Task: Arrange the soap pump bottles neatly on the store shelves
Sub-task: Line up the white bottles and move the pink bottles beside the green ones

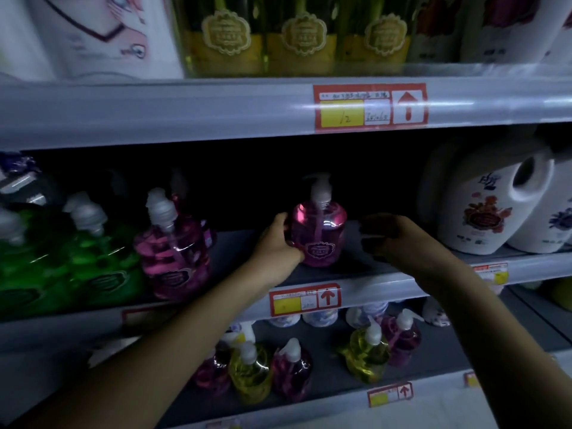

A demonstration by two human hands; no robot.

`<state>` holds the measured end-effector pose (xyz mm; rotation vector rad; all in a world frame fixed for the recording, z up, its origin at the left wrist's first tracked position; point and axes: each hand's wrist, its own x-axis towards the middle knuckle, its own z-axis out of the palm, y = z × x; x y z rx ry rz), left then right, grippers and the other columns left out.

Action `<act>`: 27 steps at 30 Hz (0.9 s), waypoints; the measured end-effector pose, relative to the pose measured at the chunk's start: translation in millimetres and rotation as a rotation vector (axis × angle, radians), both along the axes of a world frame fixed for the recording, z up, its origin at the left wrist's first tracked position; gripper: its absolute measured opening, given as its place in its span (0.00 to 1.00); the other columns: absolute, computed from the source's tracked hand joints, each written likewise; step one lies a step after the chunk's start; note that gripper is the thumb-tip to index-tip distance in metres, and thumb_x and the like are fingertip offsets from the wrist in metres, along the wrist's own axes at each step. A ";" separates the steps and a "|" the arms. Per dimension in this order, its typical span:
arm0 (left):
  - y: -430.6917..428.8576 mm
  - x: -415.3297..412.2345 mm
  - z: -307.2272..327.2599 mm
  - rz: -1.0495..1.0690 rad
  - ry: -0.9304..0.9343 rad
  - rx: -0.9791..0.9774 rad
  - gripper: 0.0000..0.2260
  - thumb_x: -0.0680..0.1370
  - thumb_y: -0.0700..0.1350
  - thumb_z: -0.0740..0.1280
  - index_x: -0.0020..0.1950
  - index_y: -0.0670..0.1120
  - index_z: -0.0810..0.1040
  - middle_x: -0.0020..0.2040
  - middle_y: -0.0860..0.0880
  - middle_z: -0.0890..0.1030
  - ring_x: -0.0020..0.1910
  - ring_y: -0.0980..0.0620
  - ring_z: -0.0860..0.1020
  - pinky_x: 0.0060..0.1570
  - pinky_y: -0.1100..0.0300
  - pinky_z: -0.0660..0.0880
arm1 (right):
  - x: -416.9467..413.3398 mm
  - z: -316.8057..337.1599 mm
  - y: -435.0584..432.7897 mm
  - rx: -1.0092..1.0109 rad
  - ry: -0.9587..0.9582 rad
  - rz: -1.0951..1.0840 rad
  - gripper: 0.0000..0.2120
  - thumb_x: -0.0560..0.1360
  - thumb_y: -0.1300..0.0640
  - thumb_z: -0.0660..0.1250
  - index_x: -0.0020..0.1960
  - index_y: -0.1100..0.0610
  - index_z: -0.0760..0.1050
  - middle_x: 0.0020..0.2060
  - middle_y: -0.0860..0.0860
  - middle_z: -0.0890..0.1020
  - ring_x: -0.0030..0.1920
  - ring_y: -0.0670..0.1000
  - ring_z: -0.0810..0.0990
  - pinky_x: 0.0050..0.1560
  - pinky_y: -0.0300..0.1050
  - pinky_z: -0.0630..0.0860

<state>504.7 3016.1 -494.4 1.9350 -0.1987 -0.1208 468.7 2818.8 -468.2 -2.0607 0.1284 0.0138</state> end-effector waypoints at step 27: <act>157.8 -71.4 -15.6 0.336 -0.642 0.738 0.32 0.75 0.44 0.68 0.75 0.59 0.58 0.72 0.47 0.58 0.38 0.56 0.73 0.33 0.64 0.78 | 63.1 -24.4 144.9 -0.124 -0.260 0.086 0.19 0.70 0.59 0.75 0.53 0.58 0.68 0.49 0.55 0.79 0.50 0.54 0.80 0.50 0.47 0.78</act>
